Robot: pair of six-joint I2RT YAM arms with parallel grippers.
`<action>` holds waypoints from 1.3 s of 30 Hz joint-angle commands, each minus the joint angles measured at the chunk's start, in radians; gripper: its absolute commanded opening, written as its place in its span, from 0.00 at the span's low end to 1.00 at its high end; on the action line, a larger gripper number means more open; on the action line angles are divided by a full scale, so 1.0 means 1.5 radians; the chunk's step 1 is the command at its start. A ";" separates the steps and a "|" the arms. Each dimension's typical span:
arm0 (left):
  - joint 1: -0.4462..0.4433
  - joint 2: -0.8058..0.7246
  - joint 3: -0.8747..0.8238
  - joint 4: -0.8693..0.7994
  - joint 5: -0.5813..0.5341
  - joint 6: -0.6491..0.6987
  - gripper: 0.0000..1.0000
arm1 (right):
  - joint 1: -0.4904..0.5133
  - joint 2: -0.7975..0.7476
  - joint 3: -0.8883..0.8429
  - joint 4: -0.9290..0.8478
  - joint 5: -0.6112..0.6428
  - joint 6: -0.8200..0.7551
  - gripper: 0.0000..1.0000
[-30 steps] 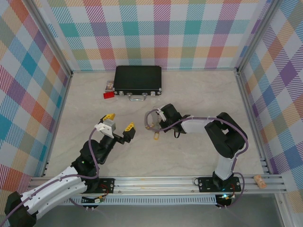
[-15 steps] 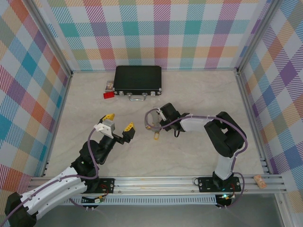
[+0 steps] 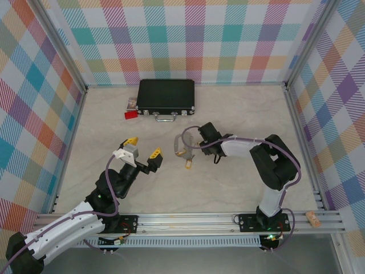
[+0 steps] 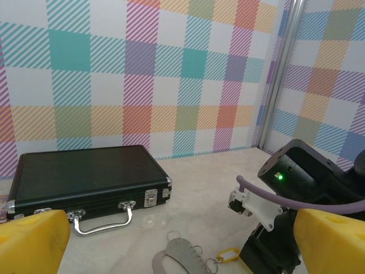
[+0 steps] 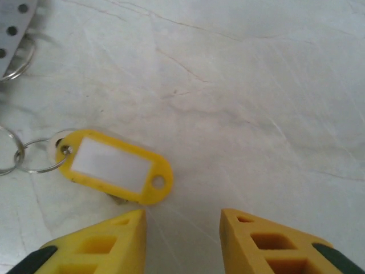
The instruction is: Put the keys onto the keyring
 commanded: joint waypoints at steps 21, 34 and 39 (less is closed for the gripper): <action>0.054 0.175 0.174 -0.294 -0.128 -0.178 1.00 | -0.108 -0.340 -0.205 0.131 0.041 0.087 0.86; 0.324 0.391 0.315 -0.354 -0.063 -0.139 1.00 | -0.207 -0.466 -0.270 0.186 0.169 0.069 0.99; 0.367 0.481 0.313 -0.308 -0.083 -0.084 1.00 | -0.229 -0.411 -0.307 0.318 0.156 -0.044 0.99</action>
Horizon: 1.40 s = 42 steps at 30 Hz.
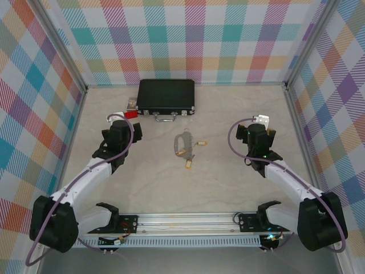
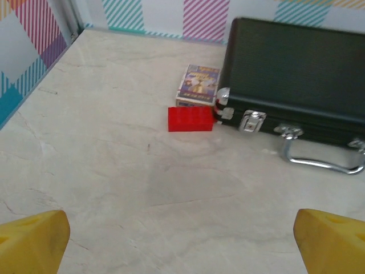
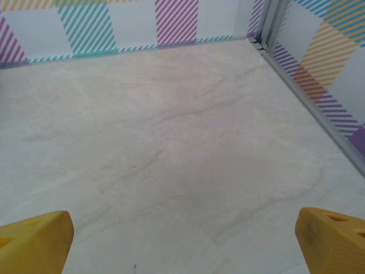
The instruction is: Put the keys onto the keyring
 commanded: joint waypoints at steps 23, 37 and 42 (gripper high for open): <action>0.106 0.260 -0.208 0.607 0.119 0.143 1.00 | -0.129 0.224 -0.140 0.475 -0.216 -0.102 0.99; 0.119 0.291 -0.217 0.646 0.082 0.114 1.00 | -0.166 0.271 -0.116 0.469 -0.272 -0.079 0.99; 0.119 0.291 -0.217 0.644 0.083 0.114 1.00 | -0.166 0.270 -0.116 0.467 -0.272 -0.079 0.99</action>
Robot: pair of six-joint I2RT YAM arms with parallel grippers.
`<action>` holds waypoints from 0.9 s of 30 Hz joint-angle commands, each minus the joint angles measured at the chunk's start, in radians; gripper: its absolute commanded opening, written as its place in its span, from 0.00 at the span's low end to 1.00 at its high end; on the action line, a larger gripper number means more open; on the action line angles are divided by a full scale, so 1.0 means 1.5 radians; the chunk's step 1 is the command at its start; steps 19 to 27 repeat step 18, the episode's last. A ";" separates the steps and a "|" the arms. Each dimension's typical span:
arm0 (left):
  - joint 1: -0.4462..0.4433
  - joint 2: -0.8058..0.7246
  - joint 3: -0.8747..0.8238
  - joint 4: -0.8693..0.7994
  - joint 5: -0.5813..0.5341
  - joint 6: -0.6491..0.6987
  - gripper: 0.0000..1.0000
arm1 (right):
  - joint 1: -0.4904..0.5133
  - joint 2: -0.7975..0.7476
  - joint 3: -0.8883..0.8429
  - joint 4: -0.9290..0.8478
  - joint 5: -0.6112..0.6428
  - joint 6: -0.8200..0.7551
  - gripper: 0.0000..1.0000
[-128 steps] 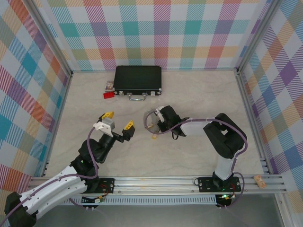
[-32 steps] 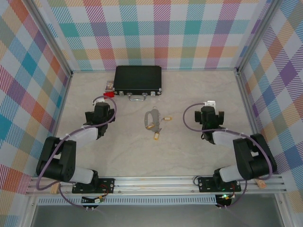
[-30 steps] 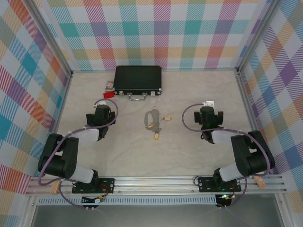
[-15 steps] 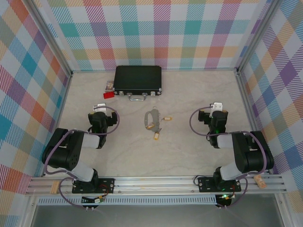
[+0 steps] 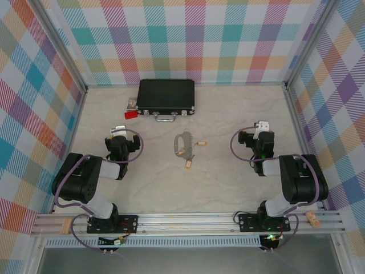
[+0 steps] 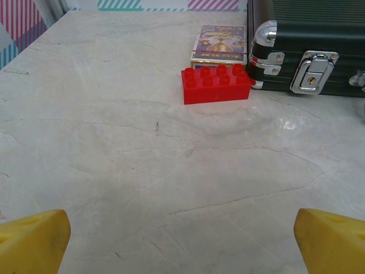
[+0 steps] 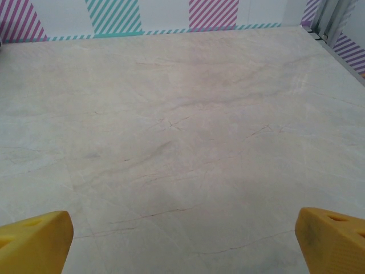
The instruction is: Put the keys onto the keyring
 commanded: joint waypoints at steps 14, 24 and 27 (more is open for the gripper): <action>0.011 0.002 0.012 0.019 0.025 0.003 1.00 | -0.003 -0.001 0.009 -0.004 -0.007 0.013 0.99; 0.011 0.002 0.008 0.027 0.026 0.004 1.00 | -0.002 -0.001 0.009 -0.003 -0.007 0.013 0.99; 0.011 0.002 0.008 0.027 0.026 0.004 1.00 | -0.002 -0.001 0.009 -0.003 -0.007 0.013 0.99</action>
